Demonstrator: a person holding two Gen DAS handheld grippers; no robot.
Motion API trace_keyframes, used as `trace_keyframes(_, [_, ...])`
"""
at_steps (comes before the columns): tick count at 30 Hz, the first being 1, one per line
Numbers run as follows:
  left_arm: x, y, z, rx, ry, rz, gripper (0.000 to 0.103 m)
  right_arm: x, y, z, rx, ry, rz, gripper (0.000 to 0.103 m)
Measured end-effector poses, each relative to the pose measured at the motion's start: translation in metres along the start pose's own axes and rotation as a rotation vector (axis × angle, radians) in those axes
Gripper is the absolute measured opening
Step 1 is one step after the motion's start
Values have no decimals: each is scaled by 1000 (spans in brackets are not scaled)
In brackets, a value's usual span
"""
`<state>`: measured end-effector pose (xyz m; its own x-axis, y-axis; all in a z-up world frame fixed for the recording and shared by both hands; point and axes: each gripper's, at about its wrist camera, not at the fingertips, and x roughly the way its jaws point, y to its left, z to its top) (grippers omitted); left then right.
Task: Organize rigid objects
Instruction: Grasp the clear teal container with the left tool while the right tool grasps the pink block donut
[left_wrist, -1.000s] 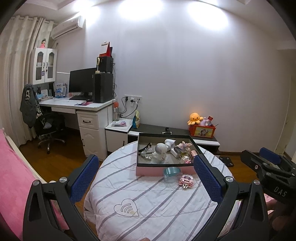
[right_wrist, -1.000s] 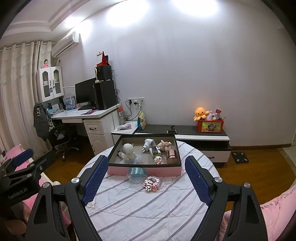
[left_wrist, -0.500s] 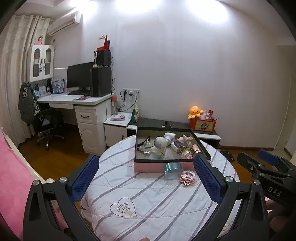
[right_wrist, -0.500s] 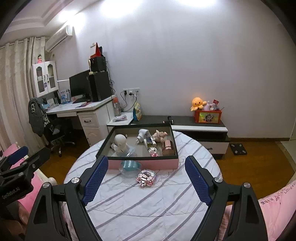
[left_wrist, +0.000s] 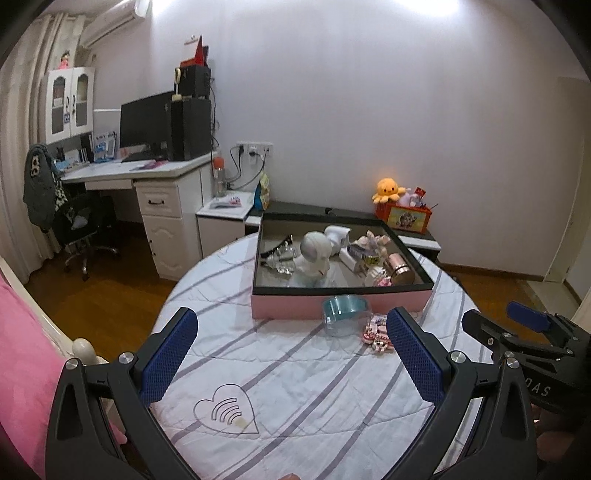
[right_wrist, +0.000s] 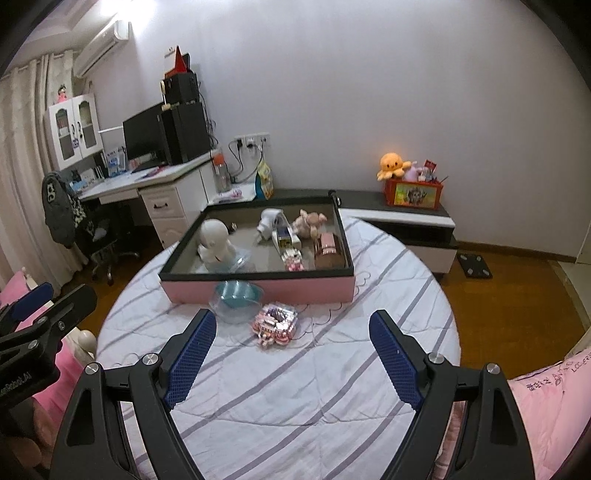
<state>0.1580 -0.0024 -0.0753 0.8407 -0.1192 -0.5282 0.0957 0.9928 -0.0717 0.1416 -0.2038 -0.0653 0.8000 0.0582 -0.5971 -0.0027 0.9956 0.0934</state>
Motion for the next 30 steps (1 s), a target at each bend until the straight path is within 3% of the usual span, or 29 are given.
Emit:
trace_keyframes(14, [93,-3,-24,21,160,5,103,111,-7,-20,-2,210,2,86])
trace_keyframes(18, [112,-3,-29,21,200,-6,103,137,-6,-23,2,253,38,86])
trace_keyframes(26, [130,2,-29,11,227,3,103,171,5,-25,-37,275,72,85])
trace_keyframes(29, [133,-2,-28,23,229,-5,103,171,5,-25,-67,265,53,61])
trace_keyframes(30, [133,-4,-28,27,227,-9,103,169,2,-26,-72,259,41,60])
